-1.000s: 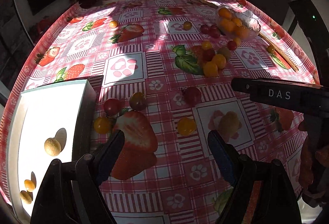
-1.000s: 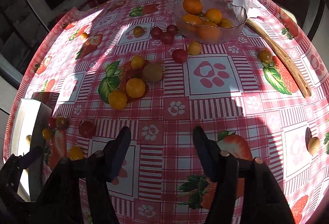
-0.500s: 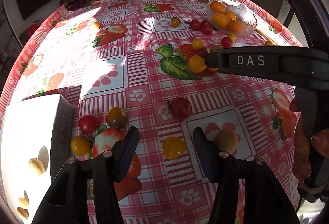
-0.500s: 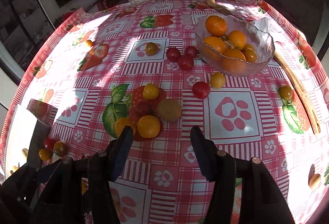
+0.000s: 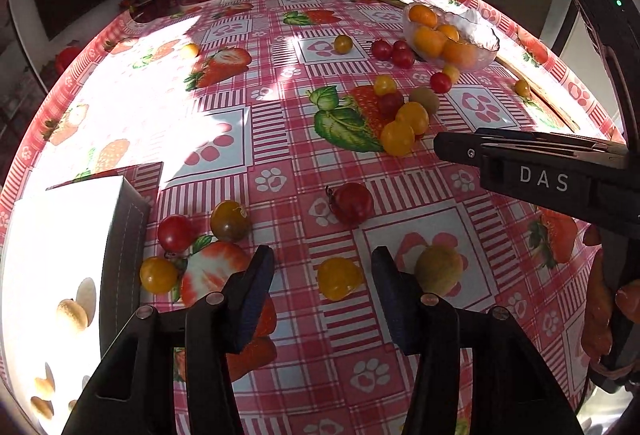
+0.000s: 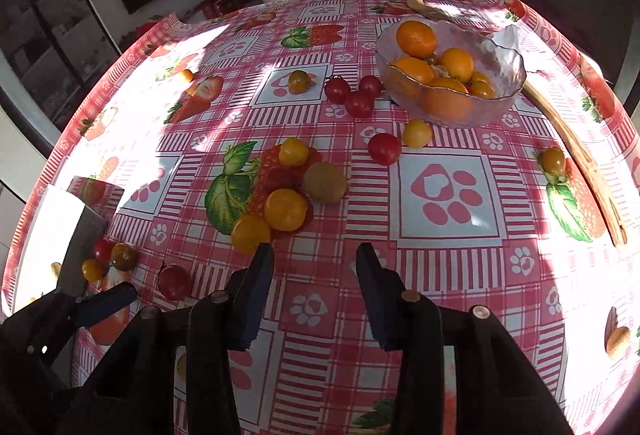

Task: Organize fruits
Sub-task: 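Move both tools to a yellow tomato and grasp it, then carry the yellow tomato with both tools over the white tray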

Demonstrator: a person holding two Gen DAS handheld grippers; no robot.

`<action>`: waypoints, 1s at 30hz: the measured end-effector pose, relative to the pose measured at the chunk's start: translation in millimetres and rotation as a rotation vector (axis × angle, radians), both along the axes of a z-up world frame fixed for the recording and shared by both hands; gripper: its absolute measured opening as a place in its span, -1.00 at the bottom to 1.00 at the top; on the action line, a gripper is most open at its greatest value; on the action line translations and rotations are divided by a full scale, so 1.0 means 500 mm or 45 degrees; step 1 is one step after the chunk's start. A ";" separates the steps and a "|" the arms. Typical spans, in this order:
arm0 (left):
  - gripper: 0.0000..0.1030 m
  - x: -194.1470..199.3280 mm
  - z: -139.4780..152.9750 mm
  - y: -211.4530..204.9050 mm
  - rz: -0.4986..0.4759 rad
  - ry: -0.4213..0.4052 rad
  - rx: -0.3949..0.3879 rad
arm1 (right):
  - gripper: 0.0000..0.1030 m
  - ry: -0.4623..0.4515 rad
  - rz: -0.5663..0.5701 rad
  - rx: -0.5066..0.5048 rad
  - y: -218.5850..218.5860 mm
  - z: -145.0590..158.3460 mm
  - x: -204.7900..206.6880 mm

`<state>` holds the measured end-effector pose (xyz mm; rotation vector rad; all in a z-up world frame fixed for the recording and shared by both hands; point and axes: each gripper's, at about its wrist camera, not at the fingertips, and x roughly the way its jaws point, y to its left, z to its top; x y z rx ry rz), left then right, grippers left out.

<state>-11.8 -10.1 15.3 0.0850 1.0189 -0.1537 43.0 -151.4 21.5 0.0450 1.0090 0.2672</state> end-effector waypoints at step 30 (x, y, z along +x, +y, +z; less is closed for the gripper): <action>-0.57 -0.082 0.008 0.030 -0.030 0.049 -0.158 | -0.49 0.069 -0.011 0.161 -0.004 0.028 -0.103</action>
